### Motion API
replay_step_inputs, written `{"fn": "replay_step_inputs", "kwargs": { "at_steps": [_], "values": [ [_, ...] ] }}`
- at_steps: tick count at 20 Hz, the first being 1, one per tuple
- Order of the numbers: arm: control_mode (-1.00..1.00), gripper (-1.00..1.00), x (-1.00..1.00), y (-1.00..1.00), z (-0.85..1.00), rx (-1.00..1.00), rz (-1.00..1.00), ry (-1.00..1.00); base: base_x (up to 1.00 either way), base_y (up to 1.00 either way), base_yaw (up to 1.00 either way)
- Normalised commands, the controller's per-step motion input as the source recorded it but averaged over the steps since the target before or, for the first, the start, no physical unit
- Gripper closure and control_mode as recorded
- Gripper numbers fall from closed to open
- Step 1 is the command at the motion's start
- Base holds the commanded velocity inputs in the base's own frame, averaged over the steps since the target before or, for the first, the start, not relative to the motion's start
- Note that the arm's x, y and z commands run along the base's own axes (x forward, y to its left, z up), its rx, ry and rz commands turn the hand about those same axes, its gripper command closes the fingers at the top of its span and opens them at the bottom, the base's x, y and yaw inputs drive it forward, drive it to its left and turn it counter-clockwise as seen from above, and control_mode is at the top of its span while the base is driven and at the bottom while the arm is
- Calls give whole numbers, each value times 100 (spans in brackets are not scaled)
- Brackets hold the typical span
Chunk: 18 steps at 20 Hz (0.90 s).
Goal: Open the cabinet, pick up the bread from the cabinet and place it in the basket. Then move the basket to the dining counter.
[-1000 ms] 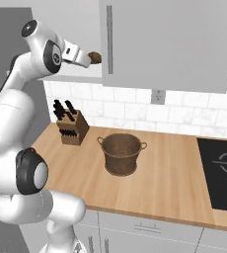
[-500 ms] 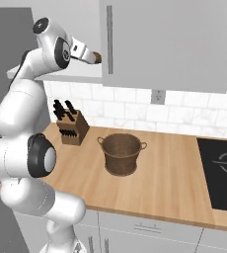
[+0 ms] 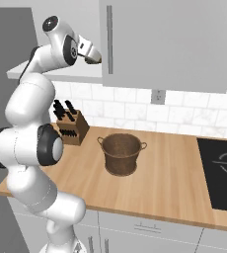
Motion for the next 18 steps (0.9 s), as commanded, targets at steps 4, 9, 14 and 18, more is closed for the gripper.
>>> {"fn": "replay_step_inputs", "kwargs": {
  "at_steps": [4, 9, 14, 18],
  "values": [
    [-100, -100, 41, -13, 0, 0, 1, 0, 0, 0, 0],
    [-100, -100, 33, -4, 0, 0, 1, 0, 0, 0, 0],
    [-100, -100, 27, 0, 0, 0, 0, 0, 0, 0, 0],
    [-100, -100, 17, 0, -5, 0, 0, 2, 0, 0, 0]
  ]
}}
